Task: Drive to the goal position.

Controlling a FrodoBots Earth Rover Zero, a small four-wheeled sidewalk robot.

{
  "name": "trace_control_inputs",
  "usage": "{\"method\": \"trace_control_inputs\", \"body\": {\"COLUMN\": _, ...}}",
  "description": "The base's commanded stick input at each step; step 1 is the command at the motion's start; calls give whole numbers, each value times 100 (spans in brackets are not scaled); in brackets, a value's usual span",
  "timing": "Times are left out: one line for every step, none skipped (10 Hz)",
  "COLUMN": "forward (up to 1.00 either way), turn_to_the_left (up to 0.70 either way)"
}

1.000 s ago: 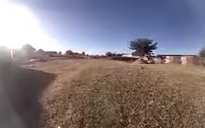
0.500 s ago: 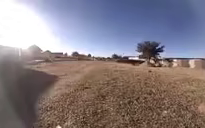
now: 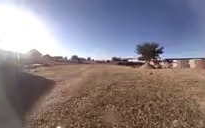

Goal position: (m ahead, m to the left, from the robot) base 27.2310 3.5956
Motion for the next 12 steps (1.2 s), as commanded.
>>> {"method": "trace_control_inputs", "body": {"forward": 50, "turn_to_the_left": 0}}
{"method": "trace_control_inputs", "body": {"forward": 50, "turn_to_the_left": 0}}
{"method": "trace_control_inputs", "body": {"forward": 50, "turn_to_the_left": 0}}
{"method": "trace_control_inputs", "body": {"forward": 50, "turn_to_the_left": 0}}
{"method": "trace_control_inputs", "body": {"forward": 50, "turn_to_the_left": 0}}
{"method": "trace_control_inputs", "body": {"forward": 50, "turn_to_the_left": 0}}
{"method": "trace_control_inputs", "body": {"forward": 50, "turn_to_the_left": 0}}
{"method": "trace_control_inputs", "body": {"forward": 50, "turn_to_the_left": 0}}
{"method": "trace_control_inputs", "body": {"forward": 50, "turn_to_the_left": 0}}
{"method": "trace_control_inputs", "body": {"forward": 50, "turn_to_the_left": 0}}
{"method": "trace_control_inputs", "body": {"forward": 50, "turn_to_the_left": 0}}
{"method": "trace_control_inputs", "body": {"forward": 50, "turn_to_the_left": 0}}
